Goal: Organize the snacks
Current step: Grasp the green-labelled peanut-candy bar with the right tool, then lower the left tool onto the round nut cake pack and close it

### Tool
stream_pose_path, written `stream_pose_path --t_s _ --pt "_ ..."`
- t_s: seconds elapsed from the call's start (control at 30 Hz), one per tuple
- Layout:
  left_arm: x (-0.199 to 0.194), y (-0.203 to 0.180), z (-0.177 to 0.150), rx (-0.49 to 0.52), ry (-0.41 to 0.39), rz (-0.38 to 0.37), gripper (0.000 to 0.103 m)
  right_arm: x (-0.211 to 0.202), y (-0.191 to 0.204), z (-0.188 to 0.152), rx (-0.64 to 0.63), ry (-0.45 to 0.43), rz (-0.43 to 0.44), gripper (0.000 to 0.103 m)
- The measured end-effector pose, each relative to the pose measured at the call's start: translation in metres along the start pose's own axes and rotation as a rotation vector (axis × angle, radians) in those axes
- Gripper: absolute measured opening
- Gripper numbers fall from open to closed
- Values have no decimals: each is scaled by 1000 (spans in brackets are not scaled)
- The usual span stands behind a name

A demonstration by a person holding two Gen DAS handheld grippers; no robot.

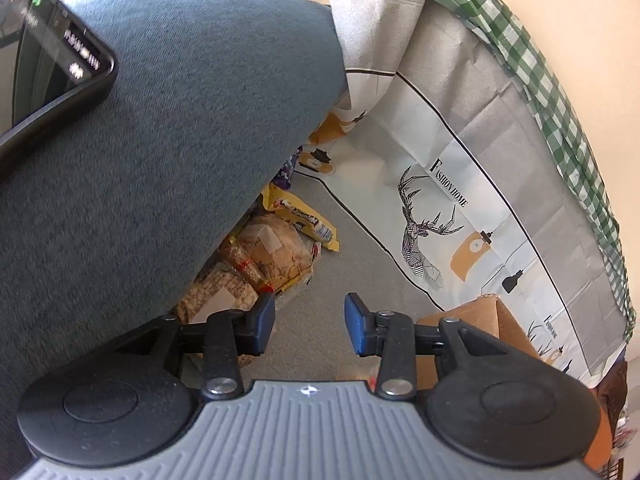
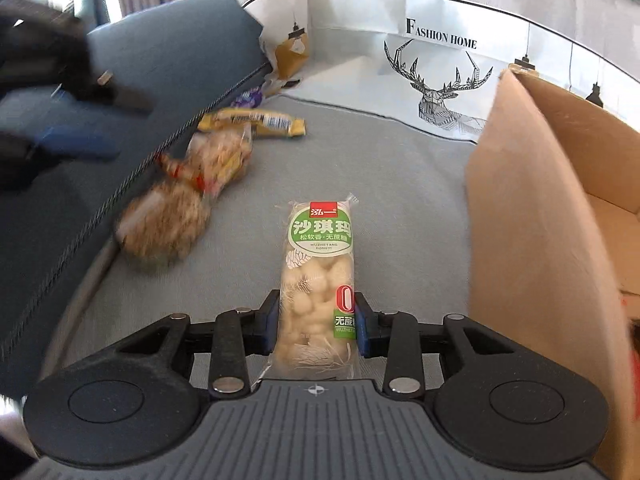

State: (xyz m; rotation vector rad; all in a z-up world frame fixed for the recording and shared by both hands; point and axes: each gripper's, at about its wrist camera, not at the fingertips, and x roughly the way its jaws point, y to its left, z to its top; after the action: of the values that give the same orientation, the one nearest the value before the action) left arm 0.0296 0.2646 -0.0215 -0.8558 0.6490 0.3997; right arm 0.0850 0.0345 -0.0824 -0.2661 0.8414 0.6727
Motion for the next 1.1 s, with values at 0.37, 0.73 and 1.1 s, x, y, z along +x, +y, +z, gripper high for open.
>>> stream_pose_path --t_s 0.37,0.73,1.1 --pt "21 -13 -18 -55 37 79 80 -24 -10 -36 18 -4 51 38" --pt "58 2 -21 -129 102 350 86 -6 -18 -26 56 35 94 48" --pt "81 9 -17 -160 91 455 86 7 -18 -24 34 68 111 52"
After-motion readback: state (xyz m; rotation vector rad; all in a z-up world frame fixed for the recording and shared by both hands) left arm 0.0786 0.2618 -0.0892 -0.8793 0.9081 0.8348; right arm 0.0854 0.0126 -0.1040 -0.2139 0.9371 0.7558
